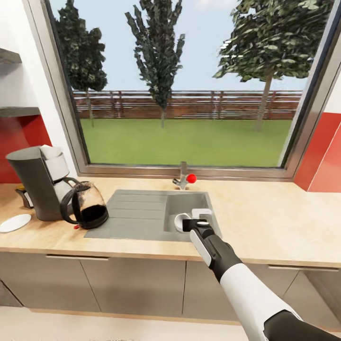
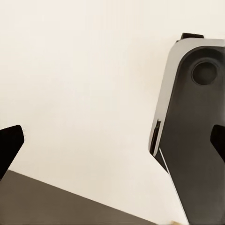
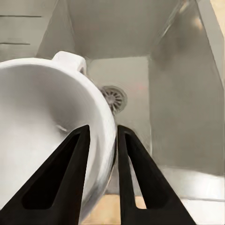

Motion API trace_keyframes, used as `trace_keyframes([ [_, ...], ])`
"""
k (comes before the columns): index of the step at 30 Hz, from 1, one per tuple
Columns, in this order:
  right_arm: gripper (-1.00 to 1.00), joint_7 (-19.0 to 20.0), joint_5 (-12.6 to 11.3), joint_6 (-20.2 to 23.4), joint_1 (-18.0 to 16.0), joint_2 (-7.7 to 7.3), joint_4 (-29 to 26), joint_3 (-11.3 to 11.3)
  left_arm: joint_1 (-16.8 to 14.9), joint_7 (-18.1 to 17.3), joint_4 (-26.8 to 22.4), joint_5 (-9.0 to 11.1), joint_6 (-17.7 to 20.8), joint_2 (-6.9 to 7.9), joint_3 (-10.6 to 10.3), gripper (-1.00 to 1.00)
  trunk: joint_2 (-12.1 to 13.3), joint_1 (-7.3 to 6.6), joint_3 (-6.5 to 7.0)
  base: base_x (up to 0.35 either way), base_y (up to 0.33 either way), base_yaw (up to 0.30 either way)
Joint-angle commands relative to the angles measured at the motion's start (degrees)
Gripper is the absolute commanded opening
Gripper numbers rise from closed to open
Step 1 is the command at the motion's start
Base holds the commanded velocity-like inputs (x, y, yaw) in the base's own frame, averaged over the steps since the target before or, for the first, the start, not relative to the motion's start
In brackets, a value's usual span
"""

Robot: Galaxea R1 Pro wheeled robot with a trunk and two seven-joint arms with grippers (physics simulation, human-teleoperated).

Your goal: Set up a coffee station on the kitchen countertop: keep the coffee maker on the countertop, move the bottle of coffee from the kitchen shelf to the counter next to the coffee maker, place a paper coffee filter on top of the coffee maker, put the saucer next to the coffee maker with the coffee cup on the saucer, and place the electric kettle next to the coffee maker.

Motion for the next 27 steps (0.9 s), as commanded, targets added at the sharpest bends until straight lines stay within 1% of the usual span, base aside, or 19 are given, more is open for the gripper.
trace_keyframes([
  [1,-1.0,-0.42,-0.56,0.11,-0.06,0.0,-0.06,0.11,-0.06,0.07,0.04,-0.6,-0.03,0.02,0.43,1.0,-0.14,0.04,-0.09,-0.024,0.296,0.188],
  [8,-1.0,-0.42,-0.56,0.12,-0.06,0.0,-0.06,0.1,-0.07,0.07,0.04,-0.59,-0.01,0.03,0.43,1.0,-0.14,0.04,0.24,-0.005,0.3,0.2],
  [12,-1.0,-0.42,-0.56,0.14,-0.06,0.0,-0.13,0.1,-0.06,0.07,0.04,-0.59,-0.03,-0.17,0.43,1.0,-0.14,0.04,0.32,-0.004,0.302,0.071],
  [16,-1.0,-0.42,-0.56,0.15,-0.06,0.0,-0.1,0.1,-0.07,0.07,0.04,-0.59,-0.04,-0.24,0.43,1.0,-0.14,0.04,0.33,-0.102,0.239,0.004],
  [20,-1.0,-0.42,-0.56,0.15,-0.06,0.0,-0.07,0.1,-0.08,0.07,0.04,-0.59,-0.04,-0.21,0.43,1.0,-0.14,0.04,0.33,-0.033,0.06,-0.016],
  [27,-1.0,-0.42,-0.59,0.15,-0.06,0.0,-0.06,0.12,-0.14,0.07,0.04,-0.59,-0.04,-0.38,0.43,1.0,-0.14,0.04,0.4,-0.003,0.051,-0.155],
])
